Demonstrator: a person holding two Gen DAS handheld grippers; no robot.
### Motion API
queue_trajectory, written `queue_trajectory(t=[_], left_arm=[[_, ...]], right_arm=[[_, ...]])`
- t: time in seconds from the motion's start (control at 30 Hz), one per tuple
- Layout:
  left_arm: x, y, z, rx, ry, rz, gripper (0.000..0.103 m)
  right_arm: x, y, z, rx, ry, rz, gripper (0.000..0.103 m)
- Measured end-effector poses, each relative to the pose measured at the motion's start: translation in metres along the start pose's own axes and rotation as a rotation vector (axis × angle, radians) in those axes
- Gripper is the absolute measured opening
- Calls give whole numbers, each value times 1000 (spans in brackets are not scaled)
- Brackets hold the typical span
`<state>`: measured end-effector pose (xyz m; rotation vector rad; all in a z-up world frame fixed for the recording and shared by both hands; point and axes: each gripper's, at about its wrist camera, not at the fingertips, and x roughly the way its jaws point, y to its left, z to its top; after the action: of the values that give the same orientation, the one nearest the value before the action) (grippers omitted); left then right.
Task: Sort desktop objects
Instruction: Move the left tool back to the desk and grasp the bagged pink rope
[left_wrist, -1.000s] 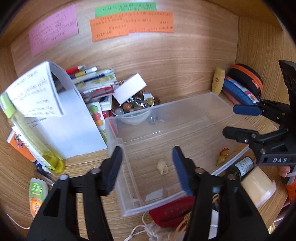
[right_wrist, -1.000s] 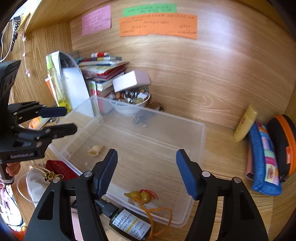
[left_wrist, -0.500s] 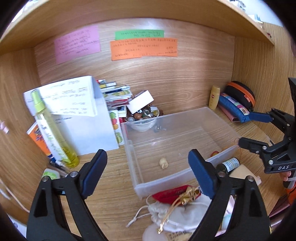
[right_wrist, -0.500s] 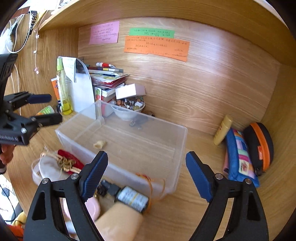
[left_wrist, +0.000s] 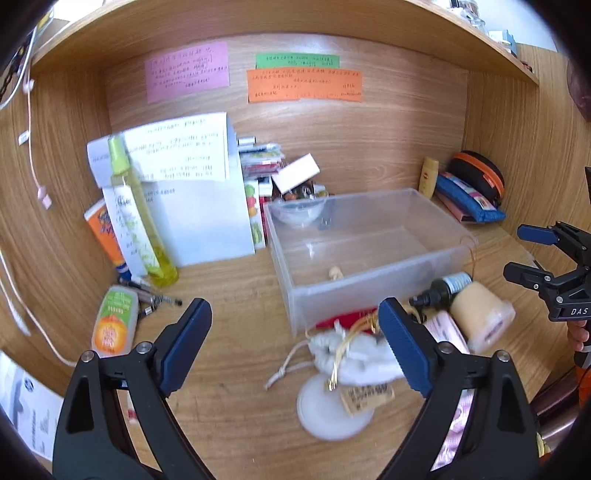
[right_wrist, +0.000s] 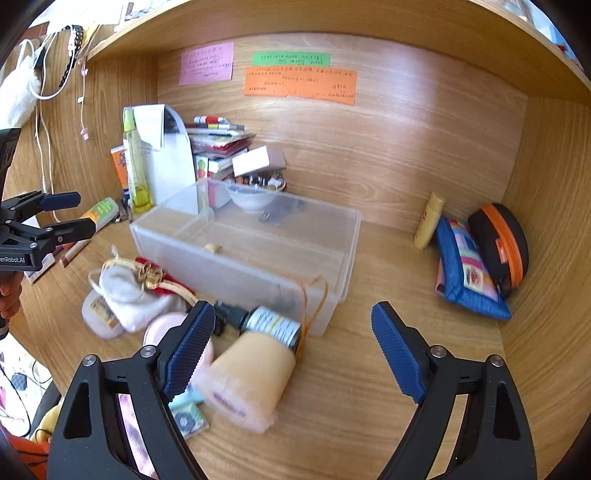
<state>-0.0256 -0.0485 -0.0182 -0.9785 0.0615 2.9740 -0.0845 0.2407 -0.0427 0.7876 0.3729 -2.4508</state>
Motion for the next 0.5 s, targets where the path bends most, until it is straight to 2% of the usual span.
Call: queue_trajectory(t=[0.27, 0.5], left_arm=[[0, -1, -34, -55, 79, -57, 93], [-14, -26, -58, 0, 102, -68, 93]], right_arm=[[-2, 5, -31, 28, 45, 14, 85], [0, 4, -50, 79, 95, 51, 85]])
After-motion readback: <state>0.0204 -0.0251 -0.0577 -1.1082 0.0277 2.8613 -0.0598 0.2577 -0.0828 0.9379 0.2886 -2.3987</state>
